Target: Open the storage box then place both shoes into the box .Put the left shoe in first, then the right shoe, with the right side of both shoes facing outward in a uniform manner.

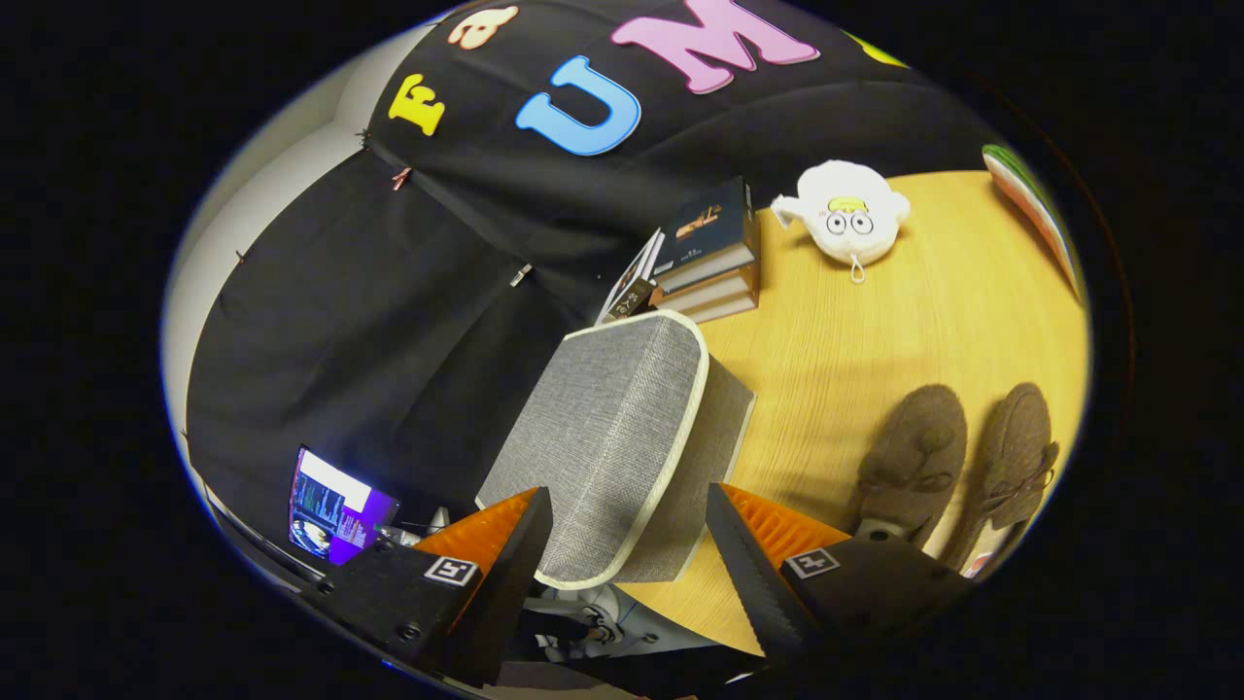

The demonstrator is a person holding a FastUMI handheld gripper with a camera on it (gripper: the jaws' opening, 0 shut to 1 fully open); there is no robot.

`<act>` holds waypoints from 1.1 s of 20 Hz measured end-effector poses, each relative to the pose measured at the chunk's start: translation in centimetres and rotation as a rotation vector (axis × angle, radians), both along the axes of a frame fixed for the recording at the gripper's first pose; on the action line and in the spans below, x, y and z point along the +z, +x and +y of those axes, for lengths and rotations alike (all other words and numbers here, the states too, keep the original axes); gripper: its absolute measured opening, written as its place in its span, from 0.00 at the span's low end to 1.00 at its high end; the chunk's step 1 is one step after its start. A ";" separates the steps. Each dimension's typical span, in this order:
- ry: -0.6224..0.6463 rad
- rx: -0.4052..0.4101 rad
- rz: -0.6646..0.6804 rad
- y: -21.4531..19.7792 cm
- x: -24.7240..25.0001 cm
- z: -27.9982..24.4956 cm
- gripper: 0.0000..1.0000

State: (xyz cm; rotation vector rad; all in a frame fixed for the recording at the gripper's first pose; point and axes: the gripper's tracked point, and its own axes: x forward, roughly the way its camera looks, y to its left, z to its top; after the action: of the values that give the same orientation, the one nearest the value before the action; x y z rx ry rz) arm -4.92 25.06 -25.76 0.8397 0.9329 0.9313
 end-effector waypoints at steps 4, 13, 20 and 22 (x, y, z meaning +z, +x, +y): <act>0.111 0.065 0.120 -1.0 -1.7 2.1 0.98; 0.316 0.118 0.351 -2.1 -1.3 4.6 0.96; 0.417 0.078 0.419 -1.5 0.6 3.0 0.16; 0.409 0.079 0.403 -1.8 1.4 2.9 0.08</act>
State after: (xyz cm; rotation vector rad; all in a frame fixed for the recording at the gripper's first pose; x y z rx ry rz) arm -6.71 27.98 -24.33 1.3824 1.1443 1.0614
